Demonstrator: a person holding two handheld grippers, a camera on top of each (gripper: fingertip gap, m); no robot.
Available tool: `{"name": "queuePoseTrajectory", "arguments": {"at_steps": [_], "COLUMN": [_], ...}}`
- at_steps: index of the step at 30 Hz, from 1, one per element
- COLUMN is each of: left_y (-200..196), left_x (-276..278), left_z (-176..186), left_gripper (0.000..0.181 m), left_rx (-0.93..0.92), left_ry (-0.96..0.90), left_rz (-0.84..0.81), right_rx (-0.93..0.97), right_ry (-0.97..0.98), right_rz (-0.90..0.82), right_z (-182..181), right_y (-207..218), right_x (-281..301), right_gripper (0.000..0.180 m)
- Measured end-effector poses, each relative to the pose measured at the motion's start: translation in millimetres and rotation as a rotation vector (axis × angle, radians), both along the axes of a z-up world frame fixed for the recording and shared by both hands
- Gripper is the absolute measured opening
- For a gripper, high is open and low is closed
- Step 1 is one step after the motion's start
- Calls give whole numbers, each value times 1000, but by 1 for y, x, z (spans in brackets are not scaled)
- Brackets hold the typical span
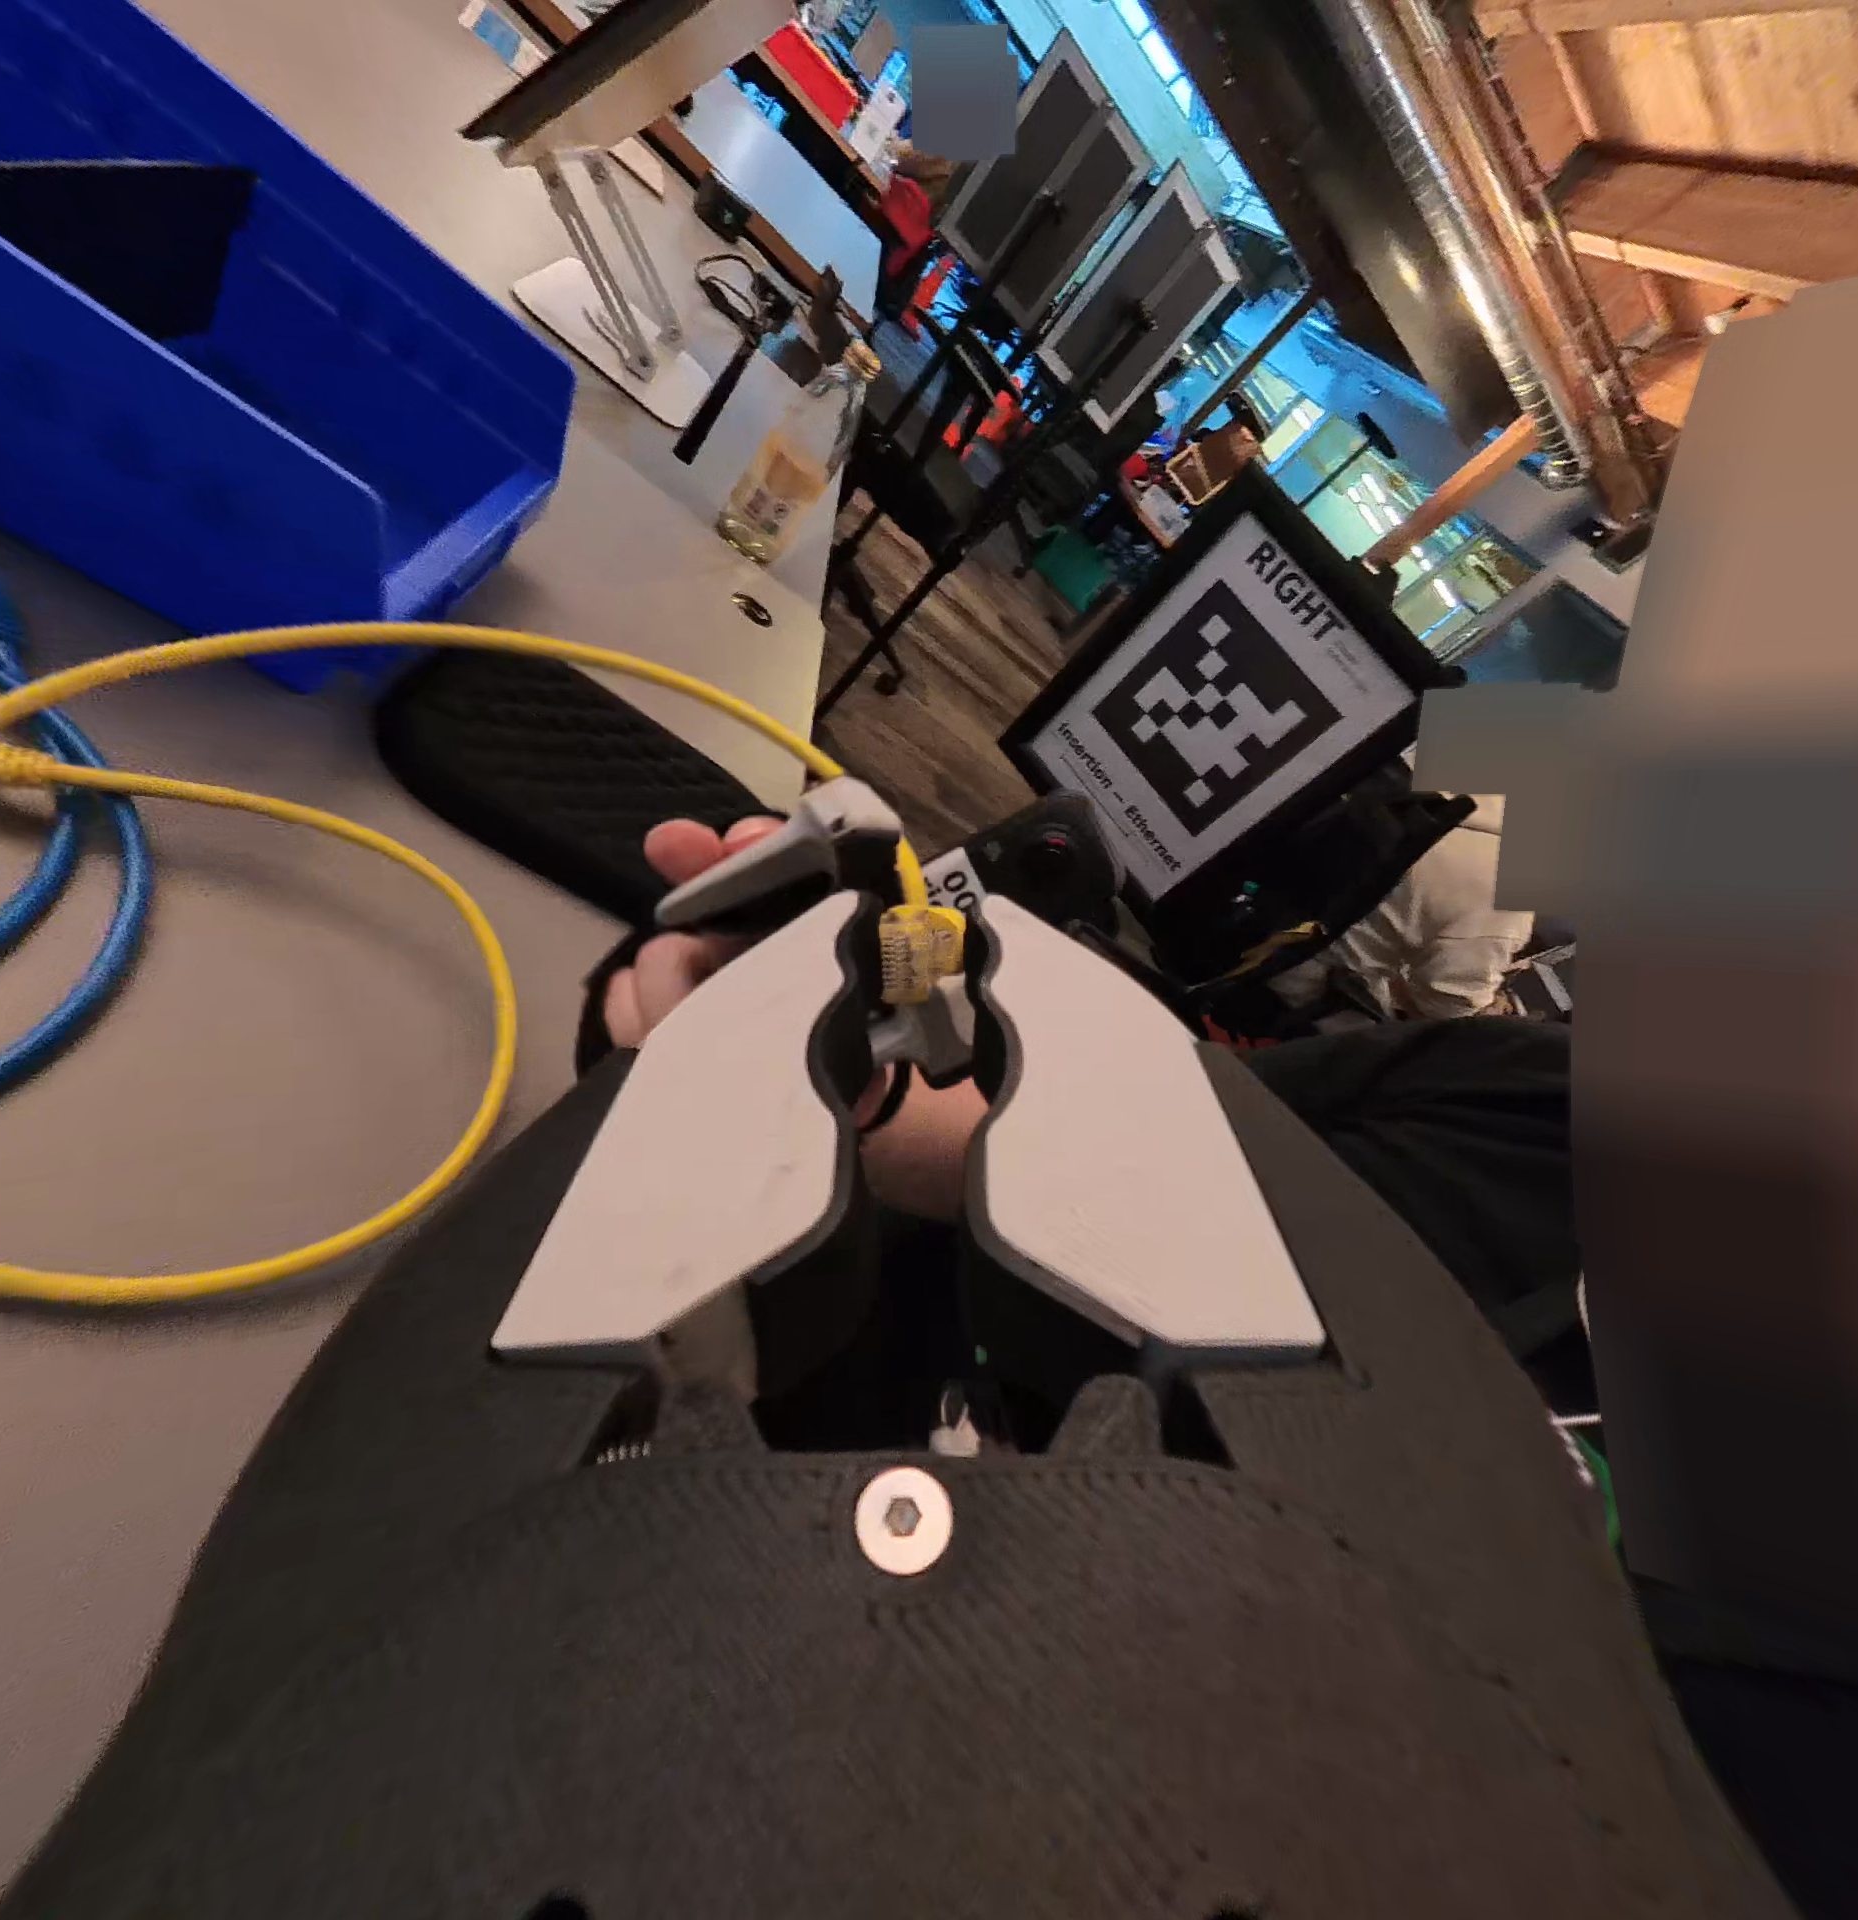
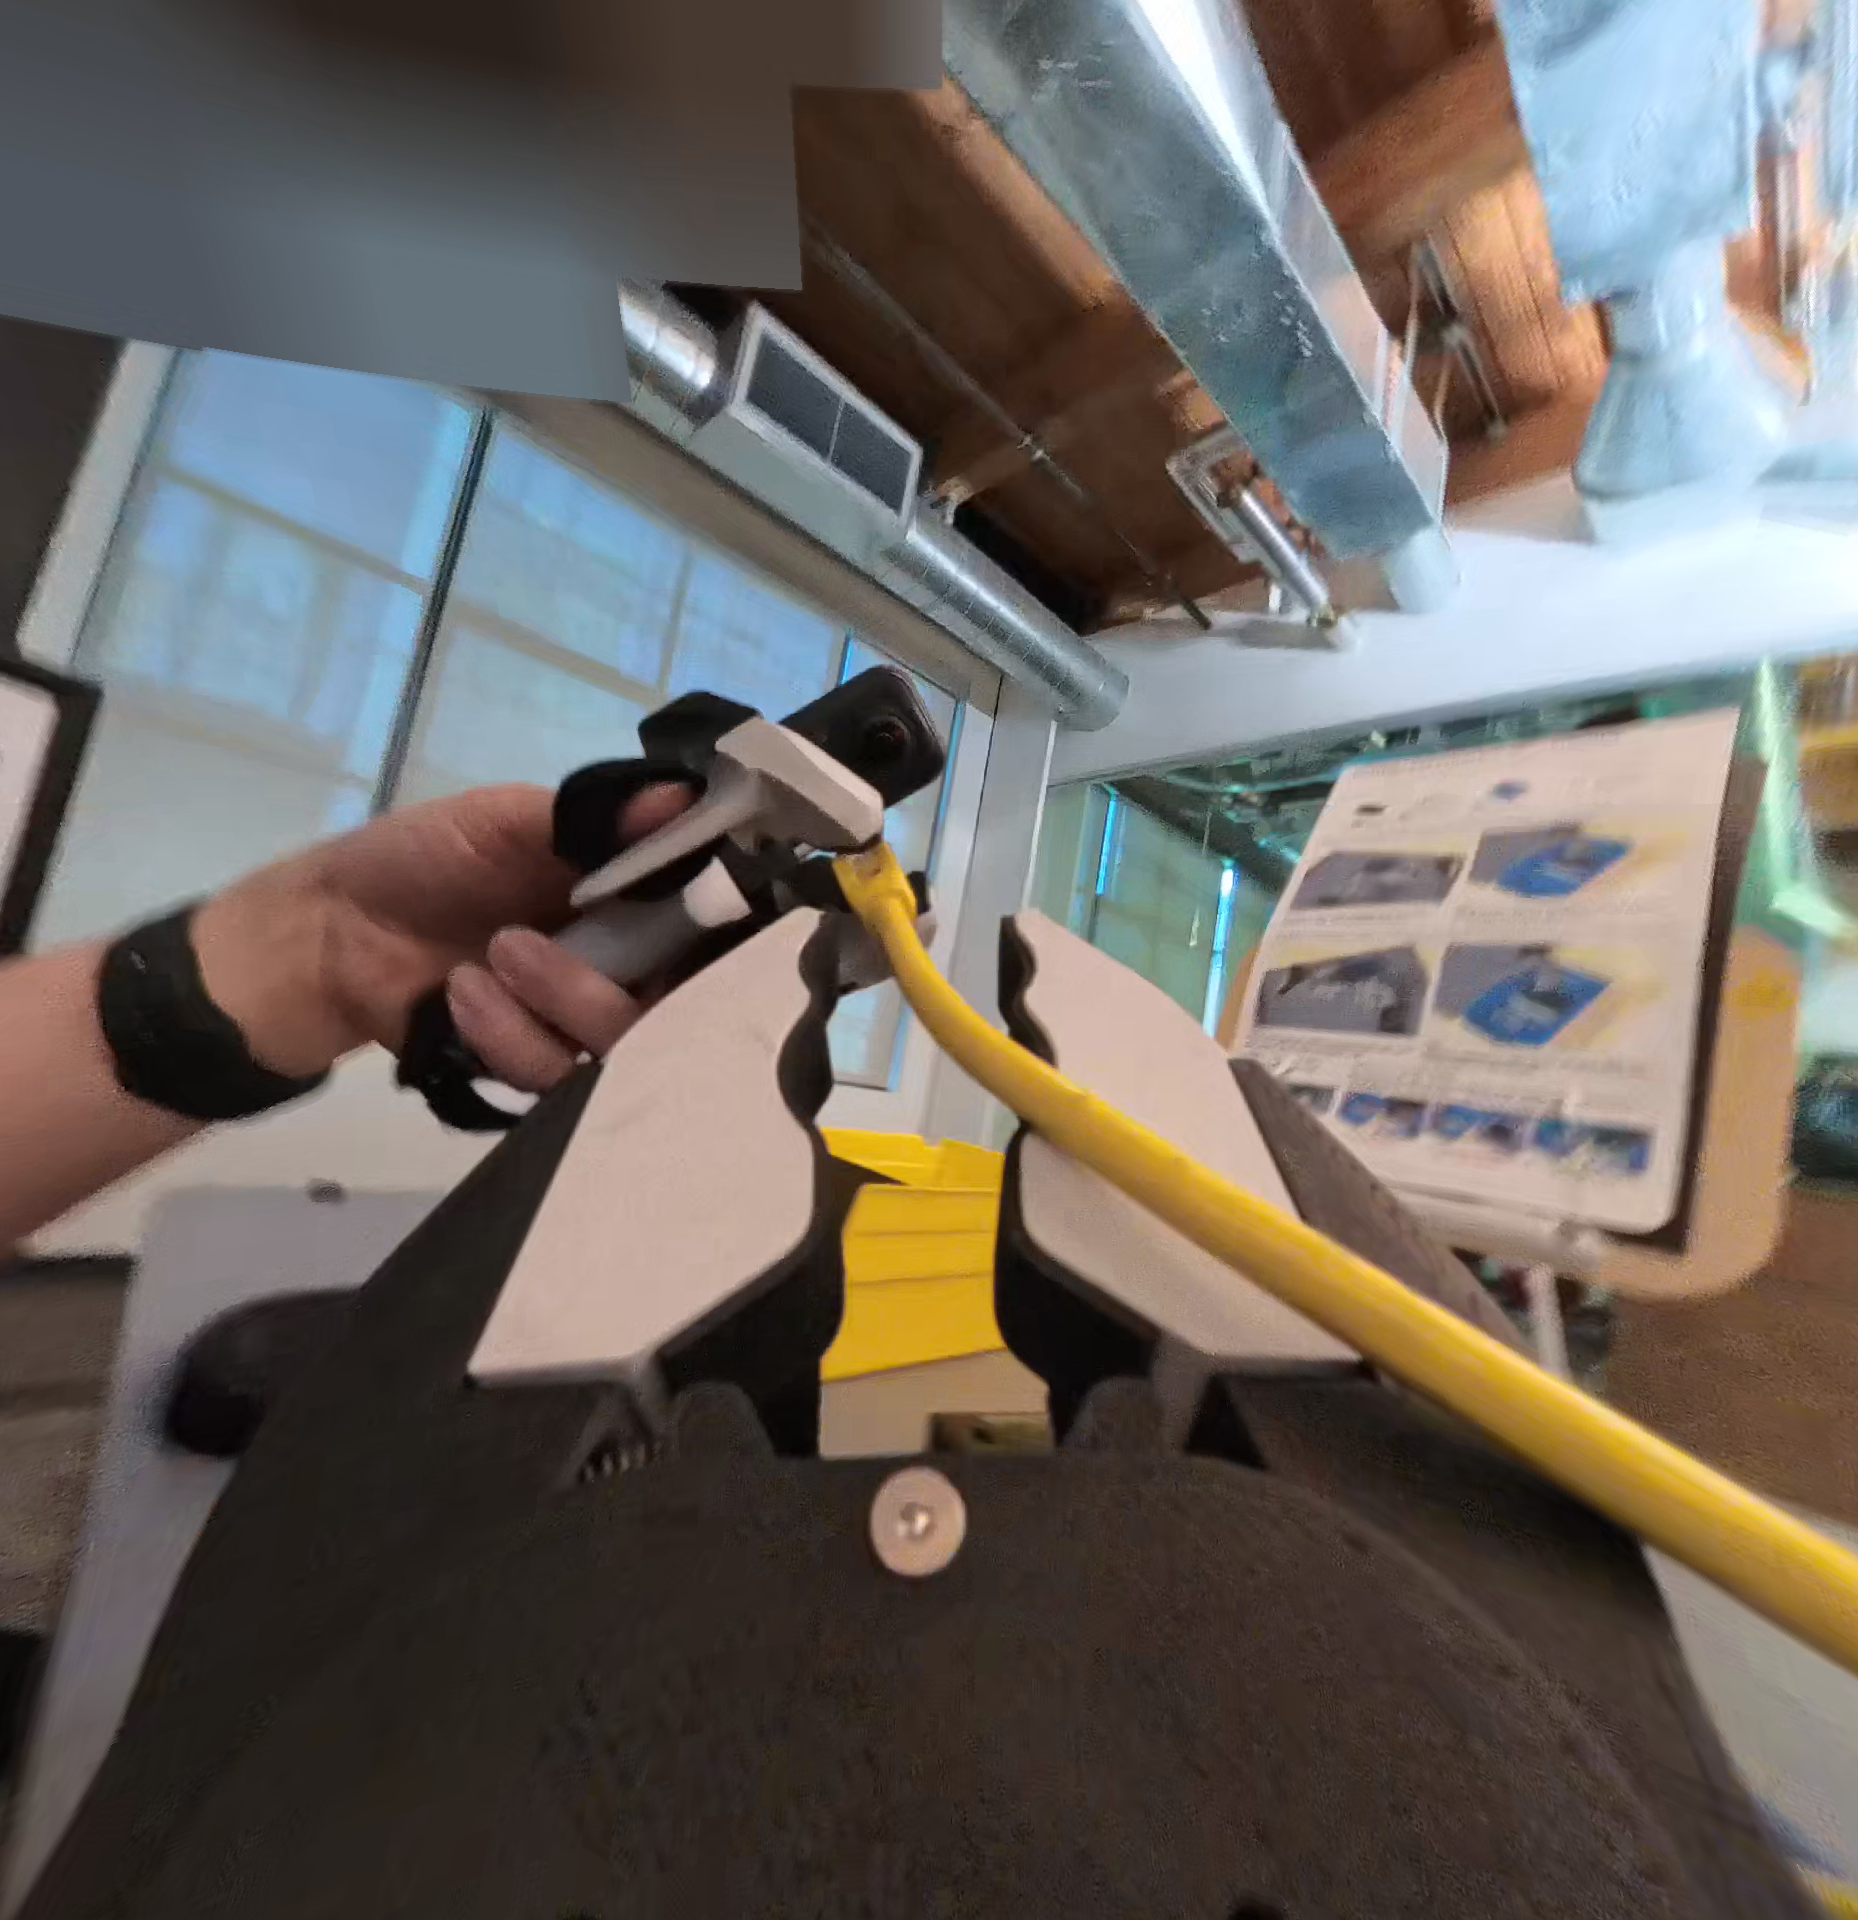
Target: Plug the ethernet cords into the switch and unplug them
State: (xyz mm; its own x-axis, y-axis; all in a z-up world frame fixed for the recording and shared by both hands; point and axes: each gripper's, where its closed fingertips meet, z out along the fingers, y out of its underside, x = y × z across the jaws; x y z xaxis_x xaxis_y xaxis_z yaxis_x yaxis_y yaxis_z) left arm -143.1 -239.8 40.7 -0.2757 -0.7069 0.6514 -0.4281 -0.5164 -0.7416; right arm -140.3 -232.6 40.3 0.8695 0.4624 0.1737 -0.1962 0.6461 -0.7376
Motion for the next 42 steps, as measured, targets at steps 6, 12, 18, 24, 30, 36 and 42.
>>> {"name": "queuePoseTrajectory", "arguments": {"at_steps": [6, 12, 18, 24, 30, 36, 42], "left_y": [-1, 1, 1, 92, 161, 215, 217], "left_x": [0, 2, 4, -11, -22, -32, -33], "left_z": [-2, -13, -19, -39, -119, -166, -197], "left_gripper": [14, 15, 15, 46, 73, 80, 76], "left_rx": [-22, -9, 26, 484, 662, 751, 521], "left_ry": [11, 53, 57, 163, 662, 972, 1167], "left_rz": [-20, -11, -28, 397, 545, 555, 398], "right_rx": [0, -8, -62, -159, -231, -227, -231], "right_ry": [-291, -421, -476, -462, -456, -508, -485], "right_rz": [-87, -170, -177, -274, -299, -306, -288], "right_z": [0, -9, -16, -31, -55, -64, -66], "right_y": [-1, -1, 0, 8, 12, 11, 14], "right_x": [-11, -9, -7, 17, 36, 31, 33], "right_gripper": [12, 12, 11, 11, 11, 11, 11]}}
